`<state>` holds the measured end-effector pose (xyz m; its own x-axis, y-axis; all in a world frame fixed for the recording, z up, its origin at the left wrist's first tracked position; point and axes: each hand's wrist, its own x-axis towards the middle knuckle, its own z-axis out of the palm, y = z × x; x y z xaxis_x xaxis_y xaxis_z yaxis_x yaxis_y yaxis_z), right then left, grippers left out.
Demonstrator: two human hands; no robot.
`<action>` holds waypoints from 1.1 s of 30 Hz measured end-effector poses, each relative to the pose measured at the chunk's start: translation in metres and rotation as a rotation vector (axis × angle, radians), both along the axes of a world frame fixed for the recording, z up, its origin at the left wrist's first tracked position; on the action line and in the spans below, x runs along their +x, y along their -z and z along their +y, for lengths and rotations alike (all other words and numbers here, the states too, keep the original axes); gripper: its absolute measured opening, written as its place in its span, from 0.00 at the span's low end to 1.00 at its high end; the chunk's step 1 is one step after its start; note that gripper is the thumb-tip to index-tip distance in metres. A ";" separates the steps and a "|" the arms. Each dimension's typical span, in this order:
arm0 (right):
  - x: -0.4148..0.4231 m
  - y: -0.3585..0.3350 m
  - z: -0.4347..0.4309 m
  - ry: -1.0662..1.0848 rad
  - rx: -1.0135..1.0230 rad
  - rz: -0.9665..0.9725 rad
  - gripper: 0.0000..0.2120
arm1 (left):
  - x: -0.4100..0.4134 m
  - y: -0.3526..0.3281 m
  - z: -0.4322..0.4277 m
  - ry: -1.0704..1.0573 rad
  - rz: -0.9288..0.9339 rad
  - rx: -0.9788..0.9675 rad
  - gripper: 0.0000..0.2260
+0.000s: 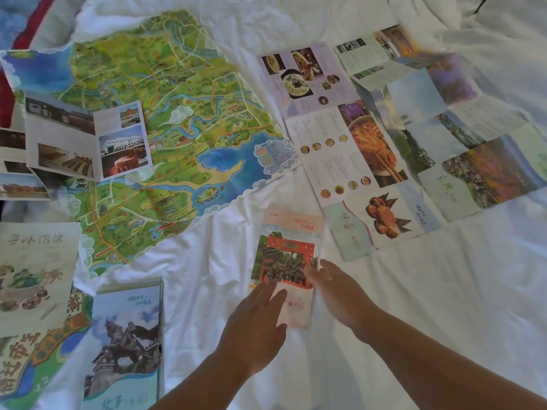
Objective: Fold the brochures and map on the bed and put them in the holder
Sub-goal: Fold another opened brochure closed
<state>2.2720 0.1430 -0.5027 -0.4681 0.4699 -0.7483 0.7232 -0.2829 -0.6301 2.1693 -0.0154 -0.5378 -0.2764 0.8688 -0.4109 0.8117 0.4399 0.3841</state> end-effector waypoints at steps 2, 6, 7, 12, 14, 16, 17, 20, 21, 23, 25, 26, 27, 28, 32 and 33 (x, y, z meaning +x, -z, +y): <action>0.002 0.008 0.001 -0.227 0.254 -0.057 0.09 | 0.000 0.008 0.002 0.034 0.020 -0.056 0.27; -0.005 0.031 0.009 -0.556 0.679 -0.114 0.37 | -0.005 0.020 0.017 0.040 0.090 0.003 0.29; -0.009 0.035 0.013 -0.619 0.746 -0.120 0.41 | -0.008 0.022 0.024 0.039 0.107 0.018 0.30; -0.023 0.059 0.030 -0.863 0.856 -0.177 0.49 | -0.035 0.044 0.081 0.065 0.200 0.075 0.28; -0.025 0.069 0.034 -0.902 0.840 -0.207 0.49 | -0.049 0.055 0.103 0.065 0.226 0.077 0.27; -0.027 0.077 0.035 -0.905 0.838 -0.211 0.49 | -0.055 0.065 0.112 0.085 0.268 0.073 0.26; -0.026 0.081 0.035 -0.909 0.837 -0.214 0.50 | -0.053 0.068 0.110 0.092 0.278 0.060 0.26; -0.025 0.085 0.036 -0.932 0.814 -0.243 0.53 | -0.034 0.069 0.084 0.126 0.246 0.019 0.28; -0.026 0.084 0.036 -0.945 0.803 -0.257 0.55 | -0.027 0.066 0.072 0.138 0.232 0.014 0.28; -0.028 0.083 0.035 -0.975 0.795 -0.292 0.59 | -0.017 0.059 0.049 0.139 0.217 0.038 0.28; -0.030 0.082 0.034 -0.997 0.783 -0.330 0.63 | -0.009 0.051 0.029 0.120 0.200 0.037 0.27; -0.031 0.081 0.034 -1.001 0.778 -0.343 0.64 | -0.006 0.048 0.019 0.111 0.183 0.031 0.27; -0.031 0.080 0.033 -1.004 0.774 -0.355 0.65 | -0.003 0.044 0.009 0.111 0.163 0.030 0.27; -0.032 0.079 0.033 -1.004 0.769 -0.364 0.66 | 0.000 0.040 -0.001 0.117 0.140 0.033 0.26; -0.033 0.070 0.029 -0.916 0.722 -0.343 0.63 | 0.001 0.025 -0.021 -0.024 -0.012 0.105 0.18; -0.033 0.067 0.028 -0.861 0.689 -0.311 0.60 | -0.003 0.023 -0.017 -0.144 -0.042 0.107 0.17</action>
<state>2.2387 0.1709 -0.5694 -0.6728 0.4383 -0.5961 0.6613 0.7174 -0.2189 2.1664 -0.0324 -0.5607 -0.3855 0.8608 -0.3323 0.7255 0.5053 0.4672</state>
